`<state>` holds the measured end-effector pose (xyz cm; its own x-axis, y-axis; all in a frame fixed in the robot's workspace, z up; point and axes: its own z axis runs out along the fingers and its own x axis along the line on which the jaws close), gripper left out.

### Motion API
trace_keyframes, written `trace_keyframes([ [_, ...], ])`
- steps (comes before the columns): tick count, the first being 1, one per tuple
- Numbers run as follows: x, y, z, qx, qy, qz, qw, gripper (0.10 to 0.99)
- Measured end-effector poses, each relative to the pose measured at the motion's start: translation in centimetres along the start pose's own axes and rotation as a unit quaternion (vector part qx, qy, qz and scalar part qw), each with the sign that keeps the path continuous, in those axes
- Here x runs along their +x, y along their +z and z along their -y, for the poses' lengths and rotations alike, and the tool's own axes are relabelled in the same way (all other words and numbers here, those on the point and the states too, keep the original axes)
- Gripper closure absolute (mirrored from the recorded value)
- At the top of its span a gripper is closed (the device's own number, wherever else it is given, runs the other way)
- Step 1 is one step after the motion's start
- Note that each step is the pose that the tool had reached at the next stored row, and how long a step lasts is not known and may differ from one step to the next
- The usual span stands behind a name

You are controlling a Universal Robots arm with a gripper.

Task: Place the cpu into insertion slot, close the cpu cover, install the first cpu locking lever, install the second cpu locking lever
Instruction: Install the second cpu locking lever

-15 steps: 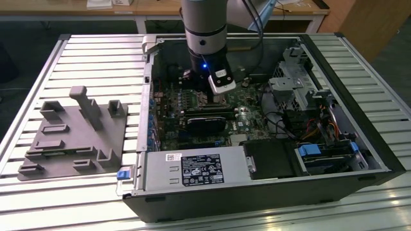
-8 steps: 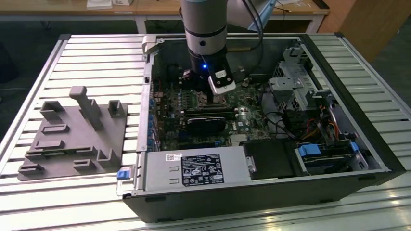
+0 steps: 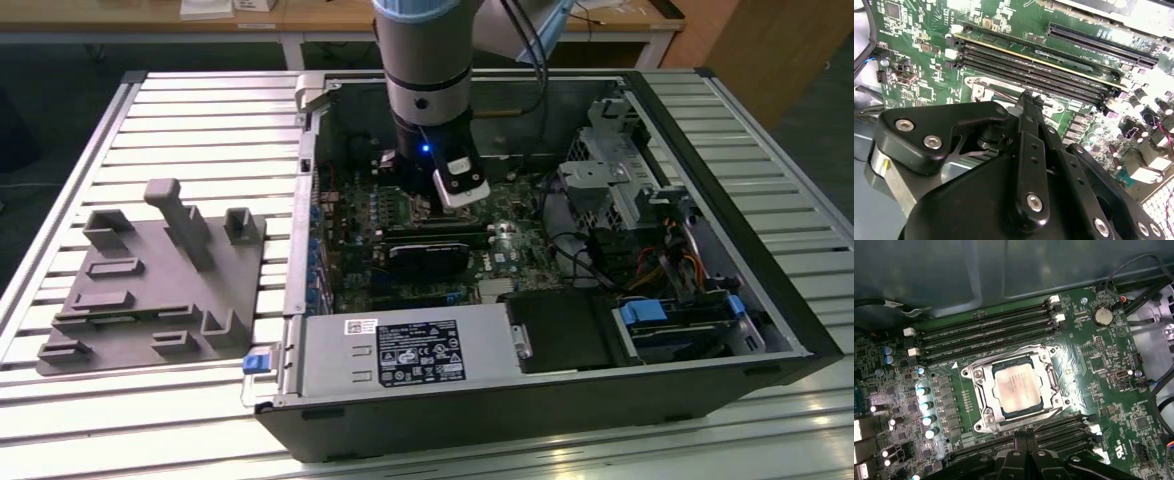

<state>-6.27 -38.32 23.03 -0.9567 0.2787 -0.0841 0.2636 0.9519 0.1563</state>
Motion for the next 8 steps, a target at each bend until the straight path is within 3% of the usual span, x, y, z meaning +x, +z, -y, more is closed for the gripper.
trace_keyframes([
  [3,-0.07,0.10,0.37,-0.0091,0.001,-0.0026,1.0000,0.980],
  [8,-0.10,0.35,1.08,-0.0189,0.002,-0.0053,0.9998,0.980],
])
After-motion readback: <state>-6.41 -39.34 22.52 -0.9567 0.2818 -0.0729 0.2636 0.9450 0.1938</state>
